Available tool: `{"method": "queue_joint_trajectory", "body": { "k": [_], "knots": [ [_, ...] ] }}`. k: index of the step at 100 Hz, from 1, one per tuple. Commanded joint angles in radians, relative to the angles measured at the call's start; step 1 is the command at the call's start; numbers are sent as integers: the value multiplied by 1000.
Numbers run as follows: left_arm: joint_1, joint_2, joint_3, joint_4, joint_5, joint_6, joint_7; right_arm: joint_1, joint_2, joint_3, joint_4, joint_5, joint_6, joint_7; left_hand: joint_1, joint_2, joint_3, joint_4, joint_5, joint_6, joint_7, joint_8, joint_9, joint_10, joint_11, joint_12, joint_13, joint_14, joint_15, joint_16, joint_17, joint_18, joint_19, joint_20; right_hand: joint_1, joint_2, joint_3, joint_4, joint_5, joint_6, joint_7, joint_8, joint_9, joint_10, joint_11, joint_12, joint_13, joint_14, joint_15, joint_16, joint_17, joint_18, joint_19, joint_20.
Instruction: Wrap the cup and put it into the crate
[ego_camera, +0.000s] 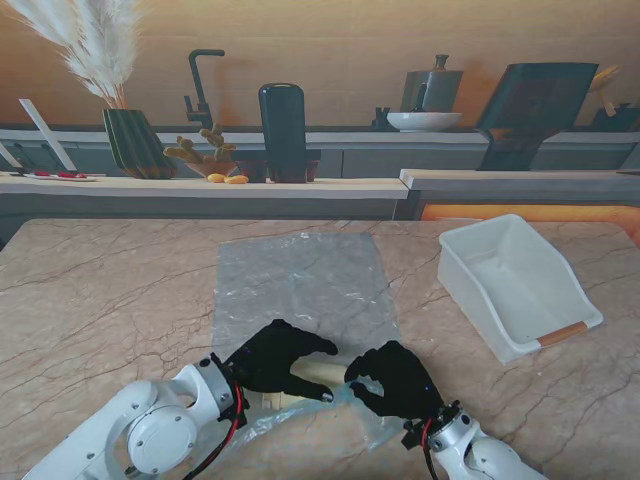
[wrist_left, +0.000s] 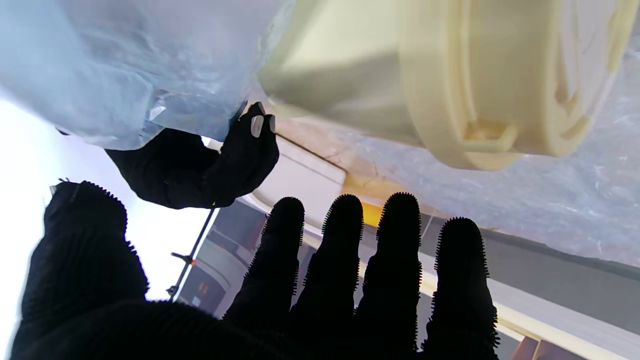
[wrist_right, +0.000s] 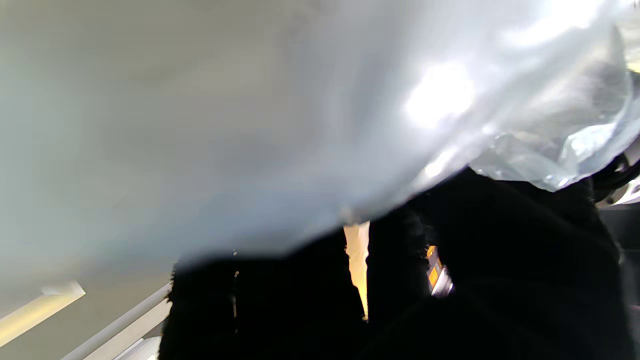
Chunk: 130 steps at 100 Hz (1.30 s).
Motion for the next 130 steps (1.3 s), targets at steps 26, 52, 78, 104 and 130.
{"method": "queue_joint_trajectory", "body": {
  "k": [26,52,78,104,130],
  "knots": [
    [24,-3,-2,-27,52,-9,19,7,-20,-4,3,35,-4,23,-12,-60,8,16,30,39,-64,-27,-35,35,-27,-40,-26,32,-25,-23,18,-4,-19,-13,-1,7,33,-17,37,10,27,-9,16,33,33,-9,23,17,38,4,1,3,59,-2],
    [10,10,33,-44,183,77,-7,21,-27,-14,17,62,-11,36,134,-124,50,24,-9,-1,-44,-19,-50,3,11,-41,13,25,19,-35,70,-40,39,-35,0,12,24,-14,39,15,23,-9,15,36,36,-10,20,20,42,1,-4,5,67,-8],
    [-1,13,42,-43,215,122,-29,20,-28,-10,14,66,3,36,141,-227,461,9,-32,-25,22,0,-36,-11,47,-27,52,-19,51,-28,103,-83,95,-75,-1,14,19,-13,42,17,22,-7,15,38,37,-10,19,23,43,-1,-6,7,69,-13],
    [4,10,46,-46,256,166,0,30,-37,-14,32,92,18,30,232,-184,544,19,4,-53,113,40,10,-31,100,-23,110,-69,85,-30,156,-135,140,-61,-11,29,10,-12,42,23,20,-6,11,41,40,-7,16,26,45,-2,-13,11,70,-18],
    [-5,8,48,-30,245,192,-1,23,-44,3,32,114,17,33,338,-191,566,-12,56,-82,248,113,122,-60,176,15,207,-88,178,-5,228,-151,236,-32,-137,19,-66,2,-1,40,-30,-16,-47,45,-20,-29,-47,36,-31,-40,-57,32,2,-64]
  ]
}}
